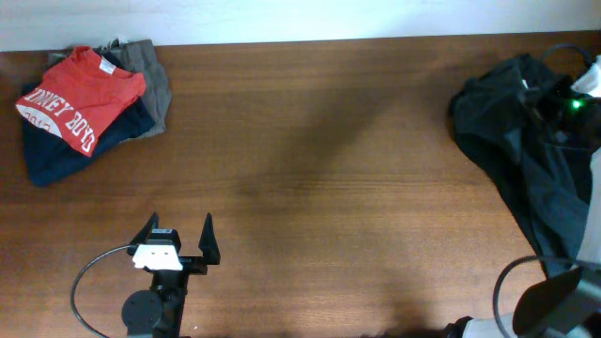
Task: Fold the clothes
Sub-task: 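Lift the dark shirt with the right gripper and drag it leftward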
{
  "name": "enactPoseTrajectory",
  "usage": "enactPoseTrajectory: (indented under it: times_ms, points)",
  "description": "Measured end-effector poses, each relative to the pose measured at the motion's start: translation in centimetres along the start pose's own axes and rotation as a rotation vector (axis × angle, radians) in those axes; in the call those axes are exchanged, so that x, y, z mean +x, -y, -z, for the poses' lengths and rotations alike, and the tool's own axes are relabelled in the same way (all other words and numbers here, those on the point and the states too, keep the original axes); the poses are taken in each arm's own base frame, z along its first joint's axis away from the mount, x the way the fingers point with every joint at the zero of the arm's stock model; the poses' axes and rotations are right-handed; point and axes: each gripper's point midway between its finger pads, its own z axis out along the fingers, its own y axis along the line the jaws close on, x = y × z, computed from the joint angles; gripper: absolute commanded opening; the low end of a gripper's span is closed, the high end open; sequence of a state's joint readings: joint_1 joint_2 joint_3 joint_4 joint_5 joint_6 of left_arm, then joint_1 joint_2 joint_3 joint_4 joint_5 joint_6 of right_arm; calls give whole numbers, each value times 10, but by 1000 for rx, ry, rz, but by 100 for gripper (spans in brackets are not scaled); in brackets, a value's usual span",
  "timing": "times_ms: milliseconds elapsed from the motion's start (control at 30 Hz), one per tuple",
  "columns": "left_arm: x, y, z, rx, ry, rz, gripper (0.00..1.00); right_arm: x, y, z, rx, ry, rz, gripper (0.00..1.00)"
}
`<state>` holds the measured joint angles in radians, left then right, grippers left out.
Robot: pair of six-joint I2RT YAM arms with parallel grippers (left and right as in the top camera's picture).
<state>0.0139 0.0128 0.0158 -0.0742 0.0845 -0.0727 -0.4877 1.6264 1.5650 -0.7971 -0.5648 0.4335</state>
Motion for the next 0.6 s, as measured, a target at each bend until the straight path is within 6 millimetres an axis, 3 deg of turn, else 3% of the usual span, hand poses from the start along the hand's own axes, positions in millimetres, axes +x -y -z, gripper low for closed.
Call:
enactPoseTrajectory:
  times_ms: [133,233,367,400,433,467,500,567,600]
  points:
    - [0,0,0,0,0,0,99,27,-49,-3,-86,-53,89,4]
    - [0,0,0,0,0,0,99,64,-94,-13,-166,-136,176,4]
    - [0,0,0,0,0,0,99,124,-159,-26,-291,-244,310,4]
    - [0,0,0,0,0,0,99,141,-184,-29,-340,-253,356,4]
    - [0,0,0,0,0,0,99,150,-194,-30,-364,-261,376,4]
    - [0,0,0,0,0,0,99,178,-219,-32,-418,-299,423,4]
    - [0,0,0,0,0,0,99,194,-231,-34,-440,-318,443,5]
    - [0,0,0,0,0,0,99,244,-257,-43,-484,-393,492,16]
    - [0,0,0,0,0,0,99,254,-262,-46,-492,-405,504,28]
